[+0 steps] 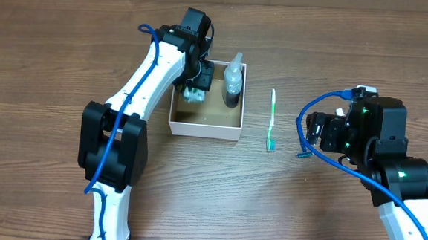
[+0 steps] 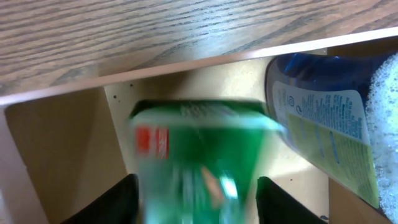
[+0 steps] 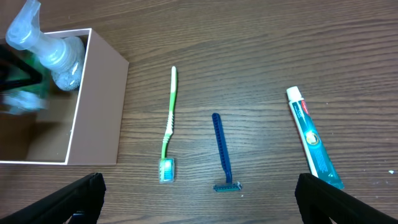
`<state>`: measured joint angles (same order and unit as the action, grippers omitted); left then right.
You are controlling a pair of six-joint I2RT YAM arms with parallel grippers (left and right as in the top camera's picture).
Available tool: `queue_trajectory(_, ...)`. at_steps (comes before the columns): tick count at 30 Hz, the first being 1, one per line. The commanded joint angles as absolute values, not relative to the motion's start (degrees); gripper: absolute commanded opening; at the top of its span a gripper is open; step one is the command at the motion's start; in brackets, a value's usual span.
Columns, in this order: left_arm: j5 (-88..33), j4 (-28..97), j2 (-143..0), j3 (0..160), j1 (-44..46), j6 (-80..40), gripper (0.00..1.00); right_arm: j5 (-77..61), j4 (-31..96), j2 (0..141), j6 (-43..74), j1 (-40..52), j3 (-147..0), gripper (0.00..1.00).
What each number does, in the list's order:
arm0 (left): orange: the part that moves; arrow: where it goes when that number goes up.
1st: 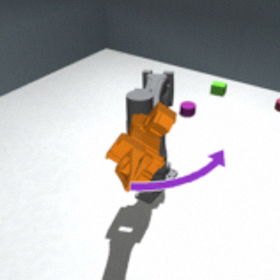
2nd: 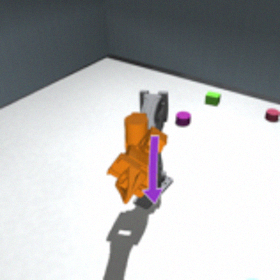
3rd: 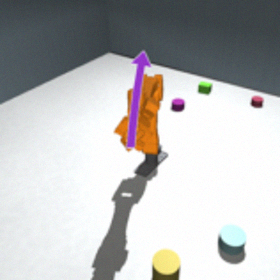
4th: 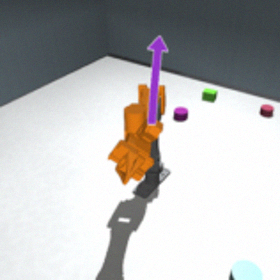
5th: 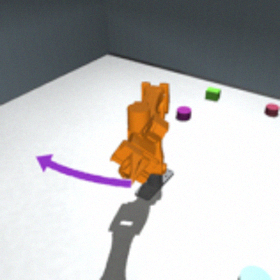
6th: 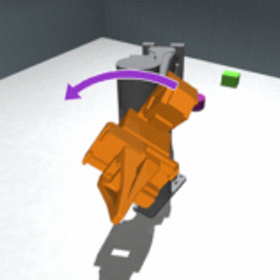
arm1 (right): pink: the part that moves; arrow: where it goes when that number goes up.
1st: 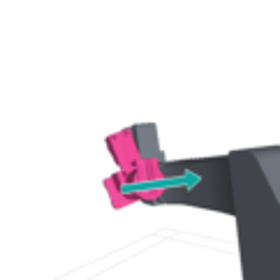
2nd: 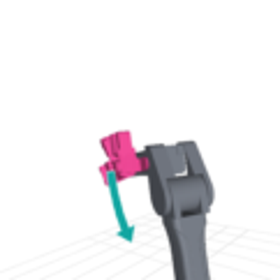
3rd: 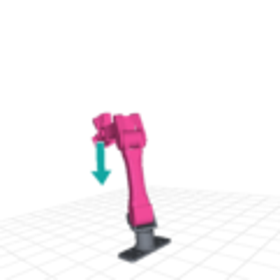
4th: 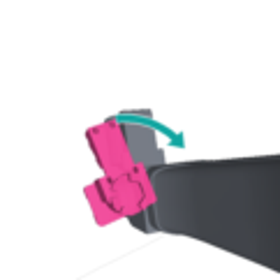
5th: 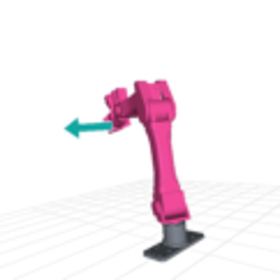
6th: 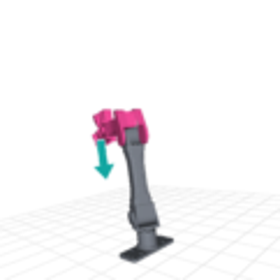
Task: Pack container
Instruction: 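Carry the Dettol box with the left gripper and drop it into the box, then grasp the blue razor with the right gripper and lift it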
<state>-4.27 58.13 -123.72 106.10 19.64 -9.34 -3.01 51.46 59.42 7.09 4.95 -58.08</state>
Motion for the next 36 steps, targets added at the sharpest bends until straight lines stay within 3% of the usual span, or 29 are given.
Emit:
queue_trajectory(1,-4.1,58.7,-123.8,106.3,19.5,-9.8,0.75,-3.1,51.2,59.3,7.4,4.8,-59.9,1.00)
queue_trajectory(2,-4.0,59.0,-123.5,106.3,19.5,-9.8,0.80,-3.1,51.4,59.3,7.4,4.8,-59.9,1.00)
queue_trajectory(8,-1.2,62.0,-114.5,106.8,19.6,-9.3,0.85,-3.1,51.4,59.3,7.3,4.8,-59.9,1.00)
queue_trajectory(13,8.5,67.9,-100.3,106.8,18.6,-13.4,0.93,-3.1,51.4,59.3,7.4,4.8,-59.9,1.00)
queue_trajectory(17,7.6,75.4,-88.2,106.8,13.1,-15.5,1.00,-5.2,50.2,60.3,7.7,4.8,-59.9,1.00)
queue_trajectory(20,7.4,76.8,-83.2,106.8,8.4,-14.3,1.00,-2.0,49.1,64.9,7.8,4.8,-59.9,1.00)
queue_trajectory(36,5.7,79.2,-86.7,103.9,5.2,-13.7,1.00,-0.7,44.7,100.6,10.5,6.9,-61.0,0.99)
